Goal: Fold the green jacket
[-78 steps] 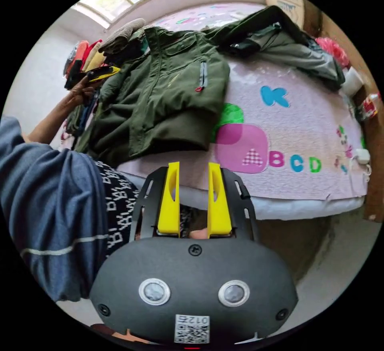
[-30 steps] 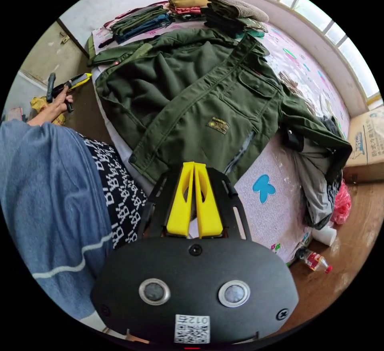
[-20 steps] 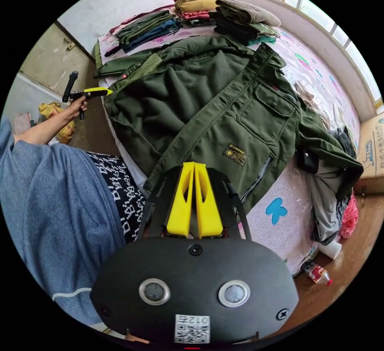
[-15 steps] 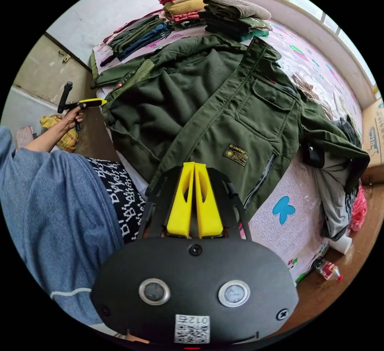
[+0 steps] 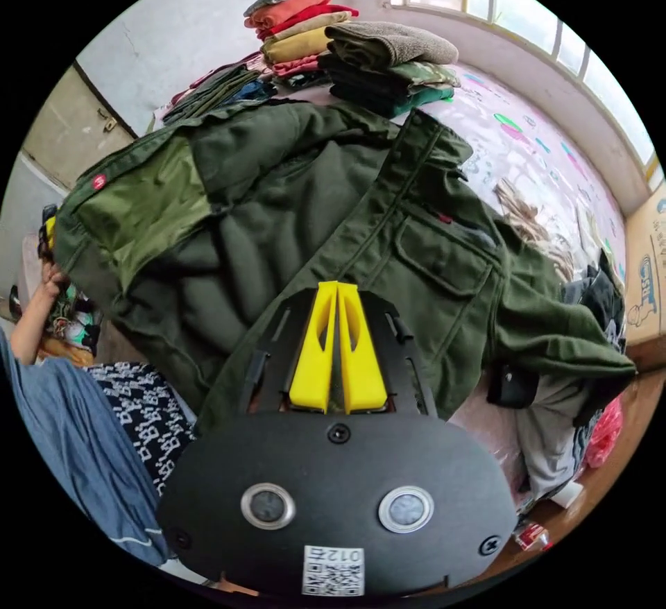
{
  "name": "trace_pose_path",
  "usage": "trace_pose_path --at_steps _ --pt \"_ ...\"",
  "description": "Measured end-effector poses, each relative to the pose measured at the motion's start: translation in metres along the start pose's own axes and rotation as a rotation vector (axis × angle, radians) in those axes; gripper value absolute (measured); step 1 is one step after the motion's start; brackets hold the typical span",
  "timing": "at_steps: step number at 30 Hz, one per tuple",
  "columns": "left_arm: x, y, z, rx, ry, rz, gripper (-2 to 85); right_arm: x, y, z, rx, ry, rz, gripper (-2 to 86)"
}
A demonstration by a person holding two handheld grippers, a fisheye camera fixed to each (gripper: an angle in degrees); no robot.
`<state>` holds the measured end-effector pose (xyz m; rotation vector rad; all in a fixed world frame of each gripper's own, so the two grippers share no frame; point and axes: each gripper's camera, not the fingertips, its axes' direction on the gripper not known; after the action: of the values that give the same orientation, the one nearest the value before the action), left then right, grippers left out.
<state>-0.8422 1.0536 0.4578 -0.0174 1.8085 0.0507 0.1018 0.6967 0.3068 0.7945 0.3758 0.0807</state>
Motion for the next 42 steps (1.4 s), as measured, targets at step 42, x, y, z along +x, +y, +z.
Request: trace_pose_path --at_steps 42 --pt "0.082 0.209 0.393 -0.449 -0.199 0.037 0.5 -0.008 0.164 -0.032 0.06 -0.354 -0.036 2.2"
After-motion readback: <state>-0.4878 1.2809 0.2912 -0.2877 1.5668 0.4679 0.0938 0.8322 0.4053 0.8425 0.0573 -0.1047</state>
